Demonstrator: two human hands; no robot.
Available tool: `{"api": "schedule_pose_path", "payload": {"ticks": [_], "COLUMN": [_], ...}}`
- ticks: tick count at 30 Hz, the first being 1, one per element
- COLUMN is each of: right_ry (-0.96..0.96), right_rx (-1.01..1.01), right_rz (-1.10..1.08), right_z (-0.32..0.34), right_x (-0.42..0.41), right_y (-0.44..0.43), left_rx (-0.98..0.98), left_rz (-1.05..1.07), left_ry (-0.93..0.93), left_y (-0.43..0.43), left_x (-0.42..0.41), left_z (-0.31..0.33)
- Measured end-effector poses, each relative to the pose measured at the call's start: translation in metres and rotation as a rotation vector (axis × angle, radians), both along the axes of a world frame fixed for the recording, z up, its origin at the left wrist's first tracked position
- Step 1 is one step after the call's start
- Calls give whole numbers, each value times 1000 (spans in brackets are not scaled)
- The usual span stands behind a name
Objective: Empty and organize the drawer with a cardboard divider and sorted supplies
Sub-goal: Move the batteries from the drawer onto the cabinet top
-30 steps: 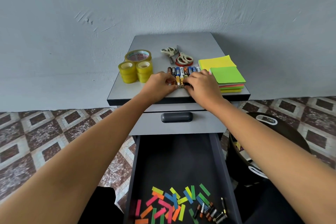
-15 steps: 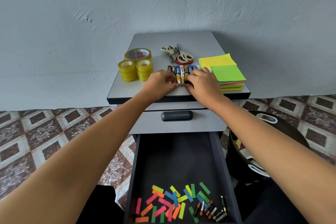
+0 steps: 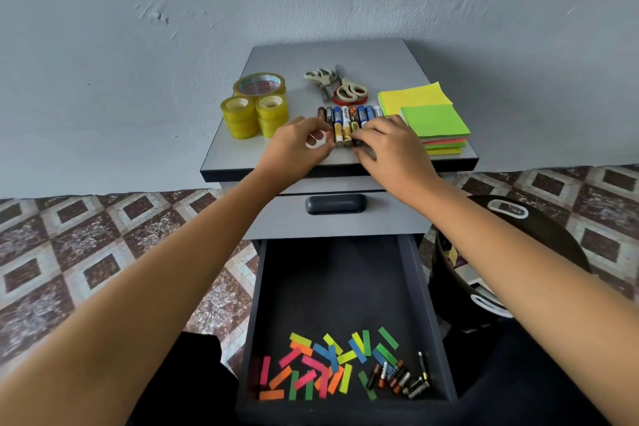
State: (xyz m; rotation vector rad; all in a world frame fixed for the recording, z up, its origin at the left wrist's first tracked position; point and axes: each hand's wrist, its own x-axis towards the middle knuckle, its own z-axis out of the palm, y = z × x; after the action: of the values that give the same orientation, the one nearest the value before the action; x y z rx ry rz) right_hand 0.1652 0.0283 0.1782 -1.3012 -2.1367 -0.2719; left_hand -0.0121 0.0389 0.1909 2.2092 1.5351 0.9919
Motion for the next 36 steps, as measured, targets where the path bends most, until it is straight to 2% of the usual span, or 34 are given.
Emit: {"api": "schedule_pose_path", "payload": {"ticks": [3, 7, 11, 16, 20, 25, 31, 34, 36], "right_ry": [99, 176, 99, -132, -347, -530, -696, -703, -637], "right_rx": [-44, -302, -614, -1015, -1212, -1247, -1092, -1046, -1046], "right_rz": [40, 16, 13, 71, 132, 137, 227, 227, 198], "right_z": [-13, -48, -98, -151, -190, -230, -248, -251, -251], "right_x": [9, 29, 44, 45, 42, 38, 27, 27, 29], "right_y": [-29, -71, -103, -130, -138, -137, -138, -137, -134], "left_rx": [70, 47, -266, -675, -835, -911, -963, -963, -973], "left_rz": [-42, -115, -172, -249, -246, -251, -222, -212, -216], "left_ry": [-57, -78, -8, 125, 203, 267, 270, 315, 367], "left_y": [-28, -68, -106, -134, -144, -154, -159, -157, -156], "left_x": [-3, -4, 1, 16, 25, 27, 26, 33, 44], "left_z": [-13, -53, -112, -176, -211, -232, -241, -248, -254]}}
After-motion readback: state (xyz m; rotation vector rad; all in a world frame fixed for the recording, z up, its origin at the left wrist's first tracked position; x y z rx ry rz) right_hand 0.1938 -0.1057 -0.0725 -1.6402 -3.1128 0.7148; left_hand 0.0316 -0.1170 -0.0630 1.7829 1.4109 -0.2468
